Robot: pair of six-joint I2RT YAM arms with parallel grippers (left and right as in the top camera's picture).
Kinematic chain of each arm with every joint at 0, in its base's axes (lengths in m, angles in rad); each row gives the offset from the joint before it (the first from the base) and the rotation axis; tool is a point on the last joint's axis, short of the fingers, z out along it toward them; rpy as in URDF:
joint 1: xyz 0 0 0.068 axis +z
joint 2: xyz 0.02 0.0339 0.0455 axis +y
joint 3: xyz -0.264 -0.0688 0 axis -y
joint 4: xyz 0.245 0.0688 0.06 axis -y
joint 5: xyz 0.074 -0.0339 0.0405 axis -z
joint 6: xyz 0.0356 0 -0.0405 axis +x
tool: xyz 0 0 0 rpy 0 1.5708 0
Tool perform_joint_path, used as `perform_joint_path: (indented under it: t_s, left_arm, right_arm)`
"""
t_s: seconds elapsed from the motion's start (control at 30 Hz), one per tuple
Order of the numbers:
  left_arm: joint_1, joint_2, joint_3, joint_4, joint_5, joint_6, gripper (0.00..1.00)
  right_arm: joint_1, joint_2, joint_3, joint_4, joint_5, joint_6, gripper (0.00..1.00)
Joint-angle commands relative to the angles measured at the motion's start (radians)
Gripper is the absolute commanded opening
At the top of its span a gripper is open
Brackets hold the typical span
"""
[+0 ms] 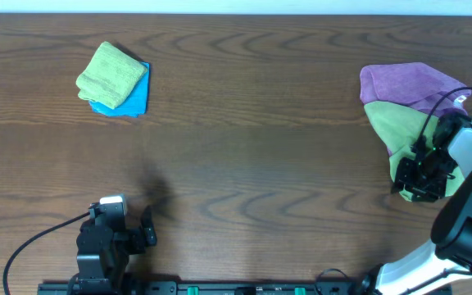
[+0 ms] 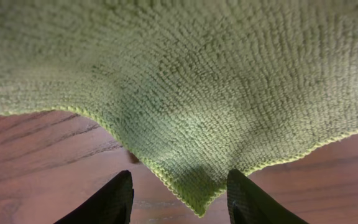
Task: Fold the cloth
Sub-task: 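Lower the right gripper onto the green cloth's near corner, then close the right gripper on the green cloth corner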
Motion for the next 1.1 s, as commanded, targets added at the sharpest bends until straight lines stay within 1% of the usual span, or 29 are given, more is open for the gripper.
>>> perform_joint_path:
  t_s: [0.0,0.1,0.27,0.4,0.43,0.67,0.8,0.87,0.9,1.0,1.07]
  left_arm:
    - [-0.004,-0.006,-0.005,-0.012,-0.018,0.021,0.95]
    - [-0.004,-0.006,-0.005,-0.012,-0.018,0.021,0.95]
    - [-0.004,-0.006,-0.005,-0.012,-0.018,0.021,0.95]
    - [-0.004,-0.006,-0.005,-0.012,-0.018,0.021,0.95]
    - [-0.004,-0.006,-0.005,-0.012,-0.018,0.021,0.95]
    - [-0.004,-0.006,-0.005,-0.012,-0.018,0.021,0.95]
    - [-0.004,-0.006,-0.005,-0.012,-0.018,0.021,0.95]
    - [-0.004,-0.006,-0.005,-0.012,-0.018,0.021,0.95]
    - [-0.004,-0.006,-0.005,-0.012,-0.018,0.021,0.95]
    - [-0.004,-0.006,-0.005,-0.012,-0.018,0.021,0.95]
    - [-0.004,-0.006,-0.005,-0.012,-0.018,0.021,0.95]
  right_arm:
    - [-0.012,0.008,-0.010,0.007,0.008,0.002,0.47]
    - [-0.012,0.008,-0.014,0.014,0.008,0.002,0.38]
    - [-0.012,0.008,-0.028,0.021,0.007,0.013,0.15]
    - [-0.012,0.008,-0.033,0.023,0.007,0.013,0.03]
    - [-0.012,0.008,-0.033,0.022,0.007,0.013,0.01]
    - [0.003,0.008,-0.033,0.020,-0.073,0.016,0.01]
    - [0.032,0.008,-0.033,0.012,-0.048,0.017,0.01]
    - [0.043,0.007,-0.032,0.009,-0.028,0.021,0.07]
    - [0.048,0.006,-0.032,0.009,-0.007,0.035,0.13]
    - [0.053,0.004,-0.032,0.014,0.042,0.075,0.17]
    - [0.054,0.002,-0.032,0.022,0.044,0.080,0.23]
